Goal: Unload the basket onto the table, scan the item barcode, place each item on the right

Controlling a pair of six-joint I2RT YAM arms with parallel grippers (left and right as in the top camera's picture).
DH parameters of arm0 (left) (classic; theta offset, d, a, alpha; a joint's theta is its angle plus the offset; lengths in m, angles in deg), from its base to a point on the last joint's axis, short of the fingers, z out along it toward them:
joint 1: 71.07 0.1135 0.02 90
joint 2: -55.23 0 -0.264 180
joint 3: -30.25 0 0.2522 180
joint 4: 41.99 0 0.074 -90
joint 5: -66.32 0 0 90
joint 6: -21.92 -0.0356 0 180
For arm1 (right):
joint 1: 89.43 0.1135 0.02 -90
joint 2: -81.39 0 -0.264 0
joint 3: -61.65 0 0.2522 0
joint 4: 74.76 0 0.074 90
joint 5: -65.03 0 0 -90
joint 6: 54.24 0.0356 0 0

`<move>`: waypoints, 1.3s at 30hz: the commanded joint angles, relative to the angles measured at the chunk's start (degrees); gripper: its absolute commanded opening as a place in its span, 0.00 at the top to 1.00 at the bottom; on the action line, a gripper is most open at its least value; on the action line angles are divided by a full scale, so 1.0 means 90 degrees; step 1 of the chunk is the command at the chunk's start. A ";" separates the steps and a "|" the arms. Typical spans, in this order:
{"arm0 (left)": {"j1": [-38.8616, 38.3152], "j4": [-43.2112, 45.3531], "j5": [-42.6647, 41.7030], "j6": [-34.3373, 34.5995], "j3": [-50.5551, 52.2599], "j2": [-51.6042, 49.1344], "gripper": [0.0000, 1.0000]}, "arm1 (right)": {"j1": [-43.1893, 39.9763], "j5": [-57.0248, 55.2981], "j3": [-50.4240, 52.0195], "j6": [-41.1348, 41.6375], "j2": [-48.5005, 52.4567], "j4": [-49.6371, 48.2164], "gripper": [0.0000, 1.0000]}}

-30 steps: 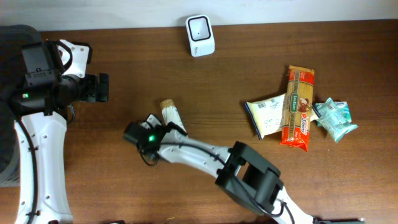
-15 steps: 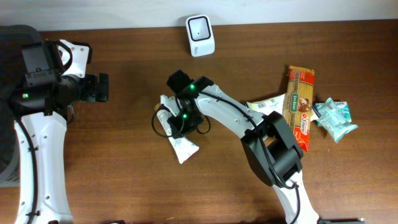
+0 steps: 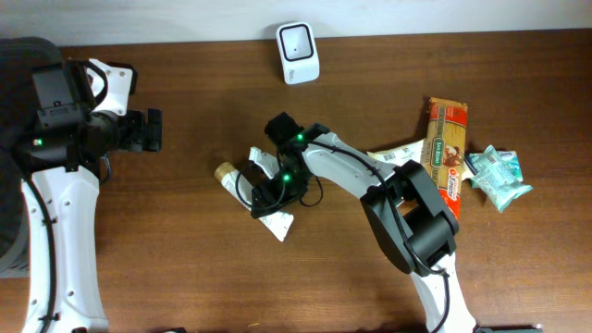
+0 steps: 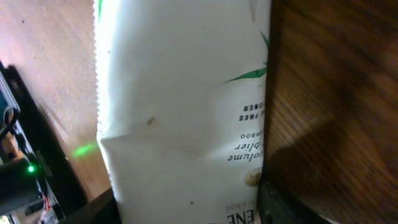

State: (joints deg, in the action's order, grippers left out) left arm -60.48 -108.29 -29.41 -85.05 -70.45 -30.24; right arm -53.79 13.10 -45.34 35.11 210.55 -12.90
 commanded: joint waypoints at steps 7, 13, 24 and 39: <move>0.0027 0.0012 -0.0046 -0.0078 -0.0032 0.0104 0.01 | -0.0046 -0.0469 0.0231 0.0078 0.0267 -0.0019 0.75; 0.0027 0.0012 -0.0046 -0.0078 -0.0032 0.0104 0.01 | -0.0175 -0.0284 0.0034 0.0243 0.0228 0.0185 0.96; 0.0027 0.0012 -0.0046 -0.0078 -0.0032 0.0104 0.01 | -0.0814 0.1377 0.0022 -0.0070 -0.1809 0.0262 0.96; 0.0027 0.0012 -0.0046 -0.0078 -0.0032 0.0104 0.01 | -0.1435 0.0464 -0.0624 0.1035 -0.4090 0.0687 0.96</move>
State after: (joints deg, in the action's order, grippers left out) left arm -60.48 -108.29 -29.41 -85.05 -70.45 -30.24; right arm -67.58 24.57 -45.03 41.65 175.82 -8.68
